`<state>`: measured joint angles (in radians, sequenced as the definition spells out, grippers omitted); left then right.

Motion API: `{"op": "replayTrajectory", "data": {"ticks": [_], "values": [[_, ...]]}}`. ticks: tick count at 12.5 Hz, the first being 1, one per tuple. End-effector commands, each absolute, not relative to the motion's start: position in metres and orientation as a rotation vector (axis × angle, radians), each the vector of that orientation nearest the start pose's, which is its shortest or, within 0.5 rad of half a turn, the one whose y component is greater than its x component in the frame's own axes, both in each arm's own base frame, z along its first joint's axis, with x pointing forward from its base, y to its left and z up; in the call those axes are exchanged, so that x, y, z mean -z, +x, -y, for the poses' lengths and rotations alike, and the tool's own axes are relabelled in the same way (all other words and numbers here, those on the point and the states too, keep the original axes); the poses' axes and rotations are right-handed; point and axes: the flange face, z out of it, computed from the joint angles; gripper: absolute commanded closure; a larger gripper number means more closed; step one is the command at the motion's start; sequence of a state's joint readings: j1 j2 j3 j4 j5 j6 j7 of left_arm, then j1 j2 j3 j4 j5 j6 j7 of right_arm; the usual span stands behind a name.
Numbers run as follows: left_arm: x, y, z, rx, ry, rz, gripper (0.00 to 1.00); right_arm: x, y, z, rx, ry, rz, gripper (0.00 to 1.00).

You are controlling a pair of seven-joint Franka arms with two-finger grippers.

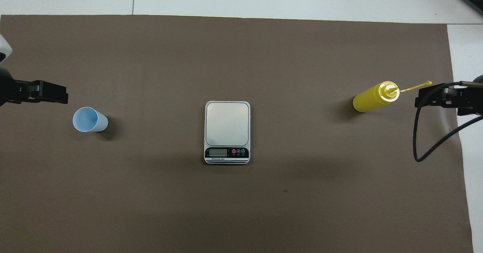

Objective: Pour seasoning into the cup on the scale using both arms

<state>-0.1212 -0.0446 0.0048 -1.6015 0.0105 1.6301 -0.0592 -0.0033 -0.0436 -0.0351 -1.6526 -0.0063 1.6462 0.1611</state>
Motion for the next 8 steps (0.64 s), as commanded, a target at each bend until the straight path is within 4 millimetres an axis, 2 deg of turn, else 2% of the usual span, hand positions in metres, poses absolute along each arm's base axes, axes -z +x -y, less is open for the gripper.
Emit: {"op": "replayTrajectory", "data": {"ticks": [1, 6, 8], "values": [[-0.643, 0.536, 0.060, 0.117, -3.125, -0.082, 0.00, -0.616, 0.546, 0.024, 0.045, -3.121, -0.296, 0.00], [-0.640, 0.537, 0.056, 0.115, -3.125, -0.068, 0.00, -0.616, 0.545, 0.024, 0.040, -3.119, -0.300, 0.00], [-0.631, 0.533, 0.052, 0.108, -3.126, -0.059, 0.00, -0.616, 0.545, 0.025, 0.040, -3.118, -0.300, 0.00]]}}
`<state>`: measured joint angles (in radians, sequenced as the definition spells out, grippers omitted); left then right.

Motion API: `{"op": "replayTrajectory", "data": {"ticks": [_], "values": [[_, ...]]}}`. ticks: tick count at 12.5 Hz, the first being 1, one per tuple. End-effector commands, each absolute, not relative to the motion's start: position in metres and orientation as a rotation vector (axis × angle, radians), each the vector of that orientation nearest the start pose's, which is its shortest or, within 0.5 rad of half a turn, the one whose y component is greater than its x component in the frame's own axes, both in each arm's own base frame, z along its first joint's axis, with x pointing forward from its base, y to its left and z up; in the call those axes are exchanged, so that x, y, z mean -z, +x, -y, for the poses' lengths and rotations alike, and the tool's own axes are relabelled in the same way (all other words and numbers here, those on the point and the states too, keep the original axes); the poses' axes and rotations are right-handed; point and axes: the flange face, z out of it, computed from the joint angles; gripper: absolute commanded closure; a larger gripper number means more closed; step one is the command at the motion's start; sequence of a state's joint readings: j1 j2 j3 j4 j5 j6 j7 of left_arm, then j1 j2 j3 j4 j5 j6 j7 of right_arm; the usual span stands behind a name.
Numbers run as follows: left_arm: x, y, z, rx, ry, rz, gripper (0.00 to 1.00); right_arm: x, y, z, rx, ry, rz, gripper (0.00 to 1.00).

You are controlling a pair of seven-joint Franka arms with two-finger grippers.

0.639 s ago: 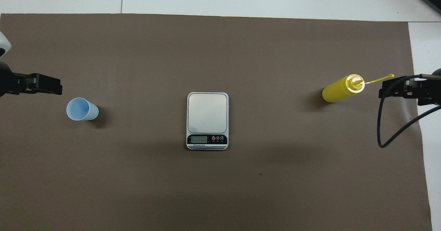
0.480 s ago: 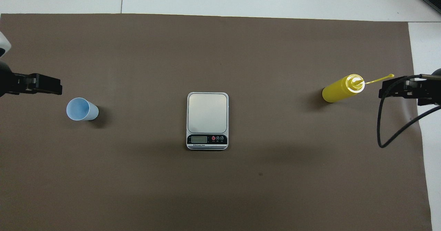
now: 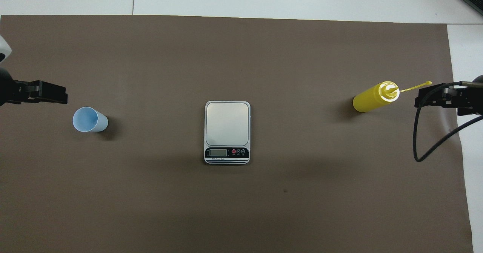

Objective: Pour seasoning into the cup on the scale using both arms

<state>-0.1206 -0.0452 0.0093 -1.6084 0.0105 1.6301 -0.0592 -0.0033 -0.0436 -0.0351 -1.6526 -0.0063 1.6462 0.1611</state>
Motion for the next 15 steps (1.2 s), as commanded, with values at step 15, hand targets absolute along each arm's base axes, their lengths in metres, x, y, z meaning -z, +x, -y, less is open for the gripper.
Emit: {"op": "replayTrajectory", "data": {"ticks": [15], "values": [[-0.439, 0.555, 0.028, 0.289, -3.125, 0.000, 0.00, -0.616, 0.545, 0.024, 0.038, -3.118, -0.300, 0.00]]}}
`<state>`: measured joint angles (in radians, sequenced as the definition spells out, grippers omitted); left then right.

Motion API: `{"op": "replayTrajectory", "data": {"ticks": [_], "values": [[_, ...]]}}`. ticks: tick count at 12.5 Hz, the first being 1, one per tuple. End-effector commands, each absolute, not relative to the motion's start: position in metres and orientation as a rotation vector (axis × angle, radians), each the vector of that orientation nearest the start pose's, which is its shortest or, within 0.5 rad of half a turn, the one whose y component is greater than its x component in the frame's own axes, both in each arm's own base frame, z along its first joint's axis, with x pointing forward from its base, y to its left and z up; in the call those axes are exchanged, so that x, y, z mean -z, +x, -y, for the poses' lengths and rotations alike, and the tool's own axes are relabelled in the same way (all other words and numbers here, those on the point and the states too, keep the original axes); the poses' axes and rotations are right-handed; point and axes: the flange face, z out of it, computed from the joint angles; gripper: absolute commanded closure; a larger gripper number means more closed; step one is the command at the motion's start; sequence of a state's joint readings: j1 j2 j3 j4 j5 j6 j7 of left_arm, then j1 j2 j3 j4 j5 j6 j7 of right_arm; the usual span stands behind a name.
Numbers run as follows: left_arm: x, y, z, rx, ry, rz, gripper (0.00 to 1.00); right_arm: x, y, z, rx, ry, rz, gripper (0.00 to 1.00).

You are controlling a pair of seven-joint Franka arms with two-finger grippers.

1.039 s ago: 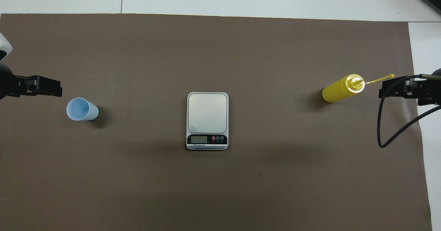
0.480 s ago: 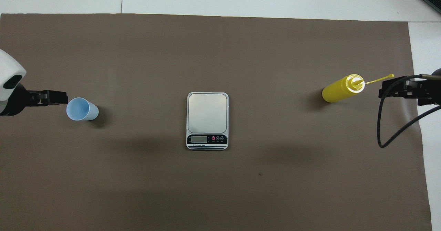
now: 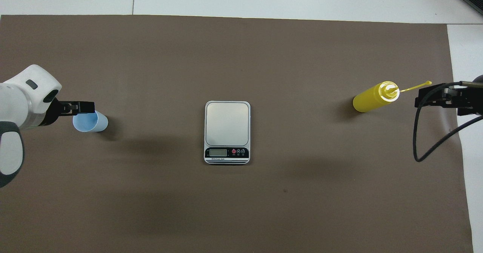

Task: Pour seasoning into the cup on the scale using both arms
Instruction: 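Reach the left gripper to the blue cup and grasp it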

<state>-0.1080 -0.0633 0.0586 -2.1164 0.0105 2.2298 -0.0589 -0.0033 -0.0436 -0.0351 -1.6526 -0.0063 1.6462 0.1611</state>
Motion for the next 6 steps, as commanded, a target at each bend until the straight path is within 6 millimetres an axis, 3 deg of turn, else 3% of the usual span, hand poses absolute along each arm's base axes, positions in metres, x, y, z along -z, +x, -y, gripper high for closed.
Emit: {"op": "replayTrajectory", "data": {"ticks": [1, 3, 6], "values": [[-0.429, 0.557, 0.027, 0.282, -3.124, 0.002, 0.00, -0.616, 0.545, 0.024, 0.038, -3.118, -0.298, 0.00], [-0.406, 0.549, 0.026, 0.313, -3.123, 0.003, 0.00, -0.616, 0.545, 0.024, 0.038, -3.118, -0.298, 0.00], [-0.390, 0.543, 0.027, 0.311, -3.124, -0.003, 0.00, -0.616, 0.545, 0.024, 0.038, -3.118, -0.298, 0.00]]}}
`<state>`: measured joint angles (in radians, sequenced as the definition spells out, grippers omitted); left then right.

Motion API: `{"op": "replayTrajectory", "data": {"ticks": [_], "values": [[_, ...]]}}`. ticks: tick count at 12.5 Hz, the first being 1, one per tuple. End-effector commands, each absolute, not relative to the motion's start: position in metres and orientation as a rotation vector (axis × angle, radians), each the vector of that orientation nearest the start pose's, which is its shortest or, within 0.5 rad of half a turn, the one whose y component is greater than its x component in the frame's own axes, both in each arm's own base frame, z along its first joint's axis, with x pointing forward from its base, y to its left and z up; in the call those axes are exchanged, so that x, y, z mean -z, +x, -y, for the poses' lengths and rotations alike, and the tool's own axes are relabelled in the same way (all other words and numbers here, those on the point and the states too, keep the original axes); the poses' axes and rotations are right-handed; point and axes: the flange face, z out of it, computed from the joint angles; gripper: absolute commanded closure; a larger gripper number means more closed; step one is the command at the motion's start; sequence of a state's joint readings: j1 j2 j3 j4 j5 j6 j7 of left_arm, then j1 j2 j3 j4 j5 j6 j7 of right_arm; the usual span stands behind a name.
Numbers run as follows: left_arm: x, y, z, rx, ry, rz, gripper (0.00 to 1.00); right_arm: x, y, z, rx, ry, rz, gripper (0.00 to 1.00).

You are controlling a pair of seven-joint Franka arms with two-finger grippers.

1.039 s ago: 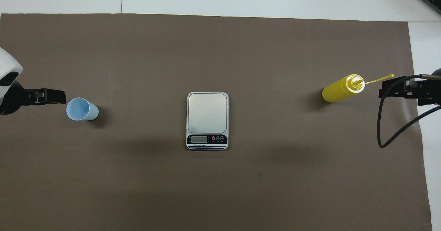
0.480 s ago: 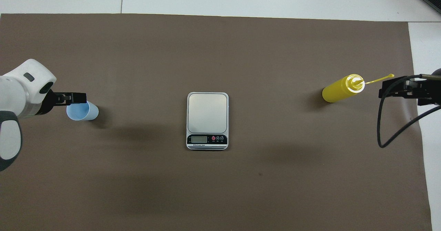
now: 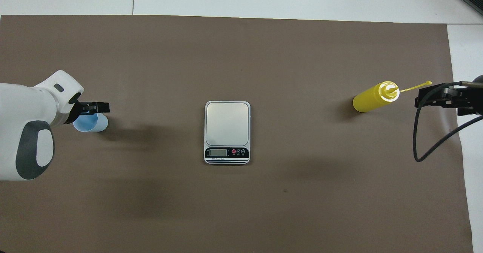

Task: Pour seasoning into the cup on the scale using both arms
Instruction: 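Reach the left gripper to the blue cup and grasp it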

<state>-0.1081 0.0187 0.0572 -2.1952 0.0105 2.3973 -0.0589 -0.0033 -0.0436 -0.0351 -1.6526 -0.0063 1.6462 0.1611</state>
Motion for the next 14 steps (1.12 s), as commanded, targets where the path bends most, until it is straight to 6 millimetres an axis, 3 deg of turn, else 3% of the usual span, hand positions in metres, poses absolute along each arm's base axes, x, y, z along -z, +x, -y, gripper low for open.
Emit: {"op": "replayTrajectory", "data": {"ticks": [1, 3, 6, 8, 14], "values": [[-0.382, 0.540, 0.028, 0.289, -3.125, -0.003, 0.00, -0.616, 0.545, 0.024, 0.038, -3.118, -0.298, 0.00], [-0.367, 0.531, 0.028, 0.306, -3.125, -0.002, 0.00, -0.616, 0.545, 0.024, 0.038, -3.118, -0.298, 0.00], [-0.363, 0.530, 0.029, 0.304, -3.126, -0.005, 0.00, -0.616, 0.545, 0.025, 0.035, -3.118, -0.303, 0.00], [-0.344, 0.534, 0.031, 0.292, -3.125, -0.011, 0.00, -0.616, 0.545, 0.024, 0.035, -3.116, -0.303, 0.00], [-0.344, 0.537, 0.031, 0.297, -3.124, -0.011, 0.03, -0.616, 0.545, 0.024, 0.038, -3.116, -0.303, 0.00]]}}
